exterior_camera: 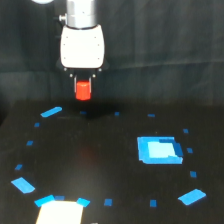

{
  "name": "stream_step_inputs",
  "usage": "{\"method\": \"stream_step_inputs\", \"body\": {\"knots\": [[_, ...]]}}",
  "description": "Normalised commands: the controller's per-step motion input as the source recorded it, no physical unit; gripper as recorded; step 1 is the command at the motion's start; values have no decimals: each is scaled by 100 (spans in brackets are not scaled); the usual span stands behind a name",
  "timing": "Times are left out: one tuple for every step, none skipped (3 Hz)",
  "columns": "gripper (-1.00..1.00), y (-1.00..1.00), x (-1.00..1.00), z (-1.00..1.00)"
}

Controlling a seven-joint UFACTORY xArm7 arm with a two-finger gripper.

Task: Pick up the red object from the table

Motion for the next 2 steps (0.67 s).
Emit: {"method": "stream_step_inputs", "body": {"knots": [[-100,-100,-40,100],[-100,-100,-40,100]]}}
